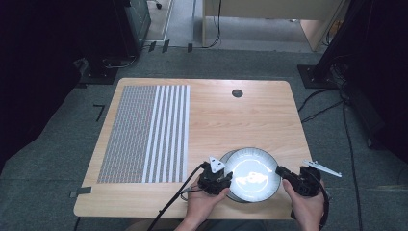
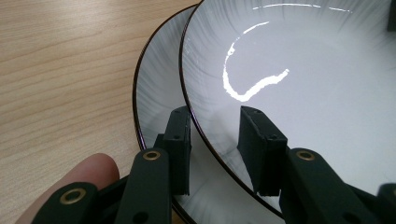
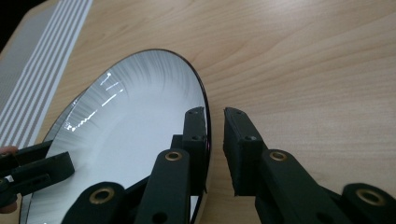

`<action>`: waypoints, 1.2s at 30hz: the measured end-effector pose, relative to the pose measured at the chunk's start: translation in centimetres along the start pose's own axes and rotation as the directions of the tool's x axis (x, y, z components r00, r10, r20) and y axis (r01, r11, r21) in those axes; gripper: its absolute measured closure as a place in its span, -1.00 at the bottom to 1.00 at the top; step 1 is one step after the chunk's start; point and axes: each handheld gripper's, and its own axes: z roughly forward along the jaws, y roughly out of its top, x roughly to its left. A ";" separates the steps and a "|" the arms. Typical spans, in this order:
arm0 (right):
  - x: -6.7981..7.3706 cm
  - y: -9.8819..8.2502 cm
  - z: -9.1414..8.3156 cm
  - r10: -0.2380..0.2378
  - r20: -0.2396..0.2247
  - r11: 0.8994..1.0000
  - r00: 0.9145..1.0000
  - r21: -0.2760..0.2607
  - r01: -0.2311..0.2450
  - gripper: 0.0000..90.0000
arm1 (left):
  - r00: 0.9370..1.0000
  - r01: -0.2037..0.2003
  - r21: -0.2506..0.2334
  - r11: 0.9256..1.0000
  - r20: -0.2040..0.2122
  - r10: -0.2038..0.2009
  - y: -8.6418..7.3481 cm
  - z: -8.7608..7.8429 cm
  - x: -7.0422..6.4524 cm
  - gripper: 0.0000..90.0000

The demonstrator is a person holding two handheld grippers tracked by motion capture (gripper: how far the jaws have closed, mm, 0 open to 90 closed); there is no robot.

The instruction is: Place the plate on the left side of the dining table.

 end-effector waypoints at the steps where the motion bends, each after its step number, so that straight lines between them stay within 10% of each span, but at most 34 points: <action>1: 0.2 -0.1 0.2 0.002 0.010 1.000 1.000 0.021 -0.002 0.79 | 1.000 0.000 0.000 1.000 0.002 0.000 0.0 0.0 0.0 0.45; 9: 0.6 -0.5 0.7 0.003 0.025 1.000 1.000 0.020 -0.003 0.91 | 1.000 -0.003 -0.003 1.000 0.006 0.003 -0.1 0.0 0.0 0.44; 18: -0.1 -0.6 0.8 0.112 -0.034 0.993 0.993 -0.016 -0.113 0.91 | 1.000 0.012 0.000 1.000 0.025 -0.012 -0.1 0.1 0.2 0.39; 36: -0.7 -0.5 0.5 0.214 -0.185 0.974 0.959 -0.030 -0.223 0.89 | 0.995 0.075 -0.052 0.996 0.075 -0.071 1.3 -1.9 1.6 0.61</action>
